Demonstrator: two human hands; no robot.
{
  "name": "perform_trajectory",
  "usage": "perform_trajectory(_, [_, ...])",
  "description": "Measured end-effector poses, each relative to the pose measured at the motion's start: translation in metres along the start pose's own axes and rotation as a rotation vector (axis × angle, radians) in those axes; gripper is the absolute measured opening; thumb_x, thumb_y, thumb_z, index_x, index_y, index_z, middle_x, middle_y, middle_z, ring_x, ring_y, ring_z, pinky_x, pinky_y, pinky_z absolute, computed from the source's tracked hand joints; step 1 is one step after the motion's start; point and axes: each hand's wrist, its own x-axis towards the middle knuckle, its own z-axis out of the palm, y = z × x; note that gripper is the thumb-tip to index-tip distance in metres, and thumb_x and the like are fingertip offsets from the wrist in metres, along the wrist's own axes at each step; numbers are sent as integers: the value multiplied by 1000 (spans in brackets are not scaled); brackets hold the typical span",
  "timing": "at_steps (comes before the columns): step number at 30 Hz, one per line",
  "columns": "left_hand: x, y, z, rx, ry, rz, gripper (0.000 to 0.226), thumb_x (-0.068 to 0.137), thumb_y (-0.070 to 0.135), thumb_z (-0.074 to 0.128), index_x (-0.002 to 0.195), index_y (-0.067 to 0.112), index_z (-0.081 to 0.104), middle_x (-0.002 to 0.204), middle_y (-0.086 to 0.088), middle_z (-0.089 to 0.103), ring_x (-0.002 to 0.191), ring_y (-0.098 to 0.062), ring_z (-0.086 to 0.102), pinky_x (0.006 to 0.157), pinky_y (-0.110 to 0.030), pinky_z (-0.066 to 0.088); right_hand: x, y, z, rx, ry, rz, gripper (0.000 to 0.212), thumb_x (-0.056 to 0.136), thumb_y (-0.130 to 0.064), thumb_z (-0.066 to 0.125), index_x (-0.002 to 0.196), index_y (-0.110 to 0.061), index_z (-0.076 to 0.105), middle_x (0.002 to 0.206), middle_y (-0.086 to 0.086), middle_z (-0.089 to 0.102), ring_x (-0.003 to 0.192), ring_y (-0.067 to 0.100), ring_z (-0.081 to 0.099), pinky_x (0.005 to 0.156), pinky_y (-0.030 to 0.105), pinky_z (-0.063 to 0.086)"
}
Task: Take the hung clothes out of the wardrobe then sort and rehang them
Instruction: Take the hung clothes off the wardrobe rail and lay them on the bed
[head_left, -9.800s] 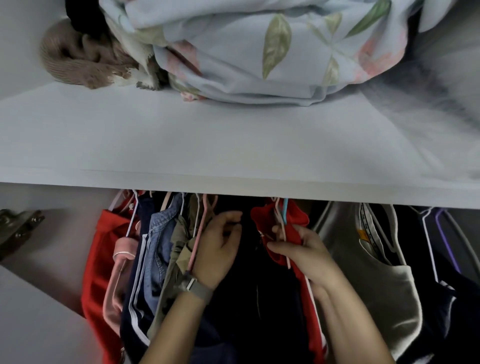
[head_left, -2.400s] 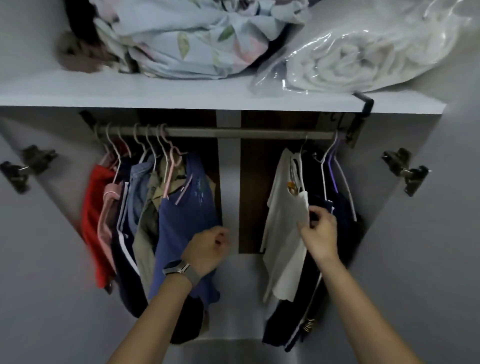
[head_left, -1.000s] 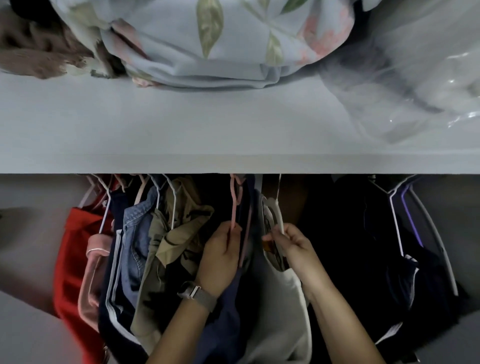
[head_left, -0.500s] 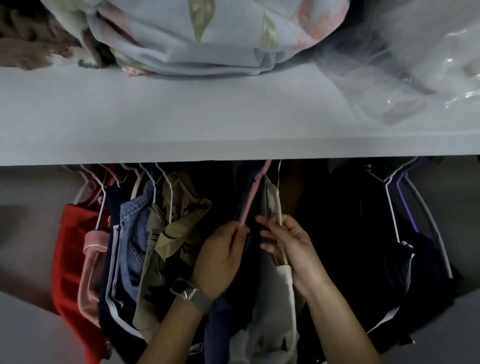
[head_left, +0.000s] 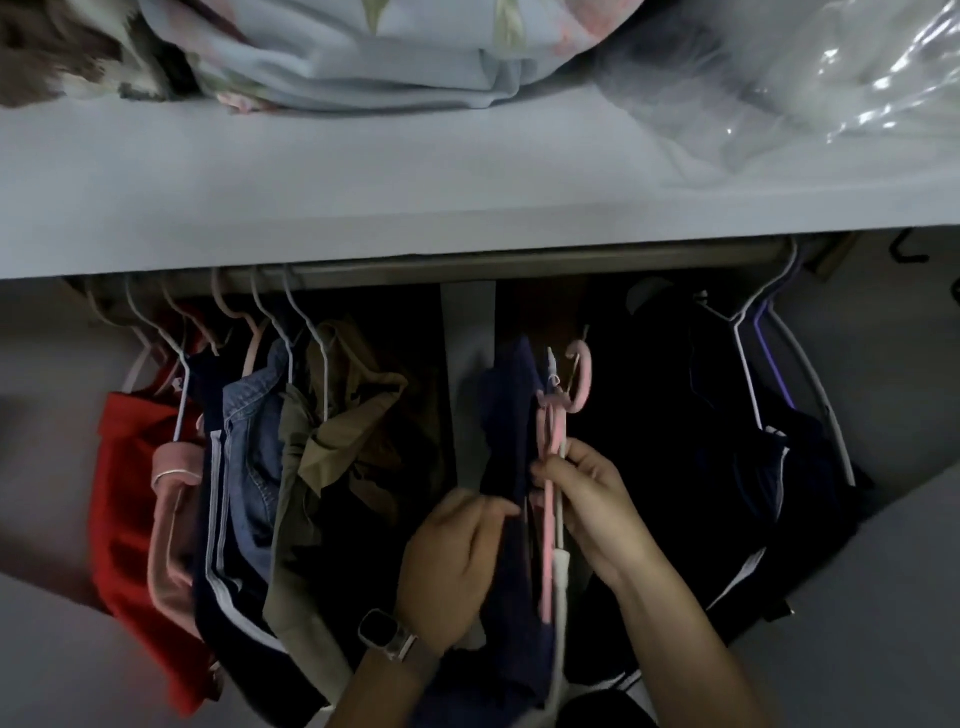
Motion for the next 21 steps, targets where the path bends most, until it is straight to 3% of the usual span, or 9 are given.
perform_trajectory(3, [19, -2, -12, 79, 95, -29, 33, 86, 41, 52, 116, 27, 56, 105, 15, 48, 96, -9, 56, 75, -14, 46, -18, -4, -17, -60, -32, -6, 21, 85, 5, 53, 92, -10, 66, 70, 4, 67, 60, 12, 63, 56, 22, 51])
perform_trajectory(6, [44, 7, -10, 202, -84, 19, 67, 79, 35, 68, 138, 24, 39, 133, 2, 39, 123, -16, 38, 99, -31, 38, -41, -6, -34, -251, -151, -79, 18, 77, 0, 56, 93, -3, 65, 70, 3, 63, 63, 10, 59, 59, 19, 47])
perform_trajectory(9, [62, 26, 4, 355, -191, 280, 62, 72, 42, 62, 130, 31, 44, 136, 7, 41, 129, -16, 32, 104, -39, 26, -65, -9, -48, -391, -261, -89, 20, 71, -2, 59, 89, 7, 61, 71, 1, 58, 67, 8, 54, 66, 20, 42])
perform_trajectory(11, [66, 39, 16, 389, -267, 447, 39, 66, 33, 53, 104, 28, 61, 114, 7, 60, 118, -15, 48, 100, -34, 21, -84, -15, -61, -402, -307, -62, 16, 74, 4, 63, 90, 9, 60, 72, -2, 58, 69, 6, 54, 68, 20, 42])
perform_trajectory(12, [65, 44, 22, 403, -302, 510, 30, 64, 31, 48, 88, 26, 65, 94, 6, 66, 101, -17, 59, 94, -31, 24, -96, -18, -68, -400, -313, -48, 17, 75, 4, 64, 91, 9, 60, 73, -1, 59, 70, 7, 54, 69, 21, 43])
perform_trajectory(14, [59, 63, 32, 417, -374, 536, 17, 66, 30, 46, 72, 26, 61, 66, 6, 60, 68, -20, 59, 76, -29, 33, -119, -26, -84, -391, -281, -21, 16, 77, 1, 64, 92, 2, 62, 78, 6, 63, 76, 15, 58, 69, 26, 48])
perform_trajectory(16, [50, 83, 42, 429, -355, 564, 9, 70, 31, 53, 65, 25, 57, 56, 7, 53, 56, -18, 52, 58, -22, 27, -145, -34, -100, -369, -225, 8, 17, 85, 1, 61, 99, -9, 63, 88, 13, 68, 83, 23, 65, 63, 28, 54])
perform_trajectory(18, [41, 106, 51, 436, -283, 632, 13, 71, 31, 53, 61, 23, 55, 50, 4, 52, 47, -18, 48, 55, -20, 19, -174, -40, -114, -382, -154, 16, 26, 92, 0, 57, 113, -15, 60, 105, 9, 70, 87, 19, 68, 54, 26, 55])
perform_trajectory(21, [34, 131, 61, 350, -255, 659, 22, 74, 34, 41, 60, 22, 53, 48, -1, 53, 44, -25, 48, 53, -24, 26, -213, -46, -132, -317, 16, -50, 42, 89, -3, 60, 125, -25, 54, 120, -3, 64, 86, 19, 67, 52, 28, 56])
